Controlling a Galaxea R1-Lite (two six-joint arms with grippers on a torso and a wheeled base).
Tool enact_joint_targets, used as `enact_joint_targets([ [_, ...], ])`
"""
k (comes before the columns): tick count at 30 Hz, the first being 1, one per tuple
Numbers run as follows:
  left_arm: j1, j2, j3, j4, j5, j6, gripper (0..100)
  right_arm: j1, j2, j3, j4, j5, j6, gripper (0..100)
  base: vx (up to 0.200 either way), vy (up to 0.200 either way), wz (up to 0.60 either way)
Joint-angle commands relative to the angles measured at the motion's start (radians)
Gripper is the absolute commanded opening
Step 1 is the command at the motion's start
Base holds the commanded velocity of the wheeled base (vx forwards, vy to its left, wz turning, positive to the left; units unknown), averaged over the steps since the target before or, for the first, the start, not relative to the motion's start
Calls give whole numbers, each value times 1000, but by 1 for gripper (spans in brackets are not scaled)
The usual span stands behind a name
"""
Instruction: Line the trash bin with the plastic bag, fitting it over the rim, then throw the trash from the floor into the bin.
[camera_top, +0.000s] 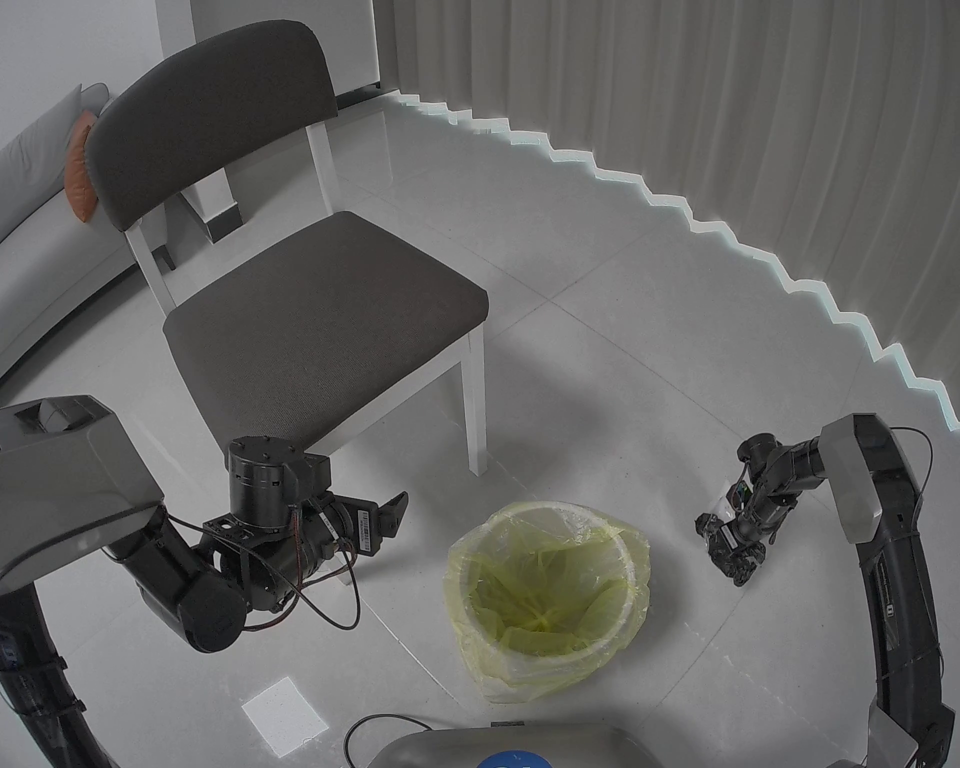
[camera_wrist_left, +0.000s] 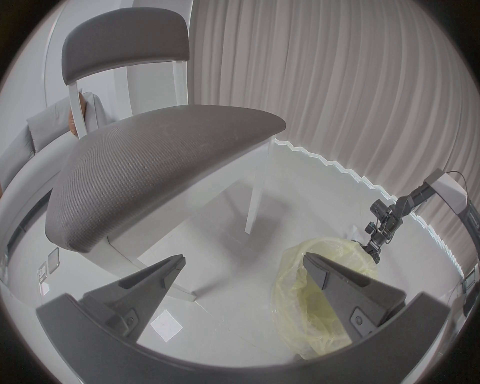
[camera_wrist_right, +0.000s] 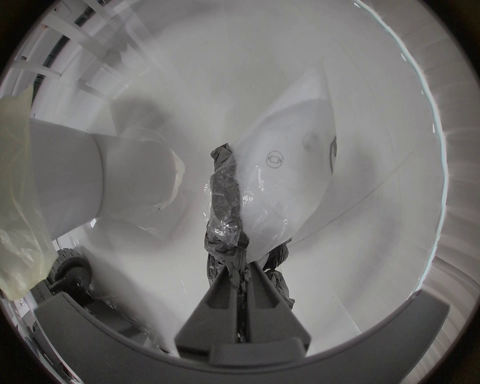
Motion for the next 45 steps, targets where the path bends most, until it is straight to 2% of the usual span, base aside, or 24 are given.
enact_joint_targets([
  [1, 2, -27, 15, -2, -1, -6, 100, 2, -118, 14, -12, 1, -2, 0, 0, 0, 0],
  [7, -4, -59, 47, -12, 0, -4, 100, 2, -235, 129, -48, -2, -2, 0, 0, 0, 0],
  [10, -16, -73, 57, -68, 2, -3, 100, 2, -350, 250, -101, 1, -2, 0, 0, 0, 0],
  [15, -29, -89, 55, -111, 54, 7, 100, -1, -474, 397, -190, 4, -2, 0, 0, 0, 0],
  [18, -27, -116, 72, -114, 57, 5, 100, -9, -511, 445, -220, 4, -2, 0, 0, 0, 0],
  [22, -15, -152, 136, -130, 55, -3, 100, -24, -592, 555, -283, 7, -2, 0, 0, 0, 0],
  [23, -6, -152, 173, -171, 57, -3, 100, -35, -629, 613, -331, 27, -3, 0, 0, 0, 0],
  [27, 17, -119, 247, -315, 51, -4, 100, -47, -678, 701, -403, 35, -3, 0, 0, 0, 0],
  [30, 37, -70, 255, -400, 46, 2, 100, -50, -699, 727, -418, 35, -2, 0, 0, 0, 0],
  [31, 53, -27, 244, -472, 45, 10, 100, -52, -715, 742, -421, 35, -2, 0, 0, 0, 0],
  [34, 48, 14, 230, -538, 45, 31, 100, -52, -742, 755, -420, 35, -2, 0, 0, 0, 0],
  [40, 62, 5, 228, -548, 43, 28, 100, -55, -784, 771, -420, 35, -2, 0, 0, 0, 0],
  [42, 106, -3, 221, -548, 29, 33, 100, -58, -798, 778, -420, 36, -2, 0, 0, 0, 0],
  [45, 111, -4, 218, -547, 8, 34, 100, -59, -804, 784, -421, 38, -2, 0, 0, 0, 0],
])
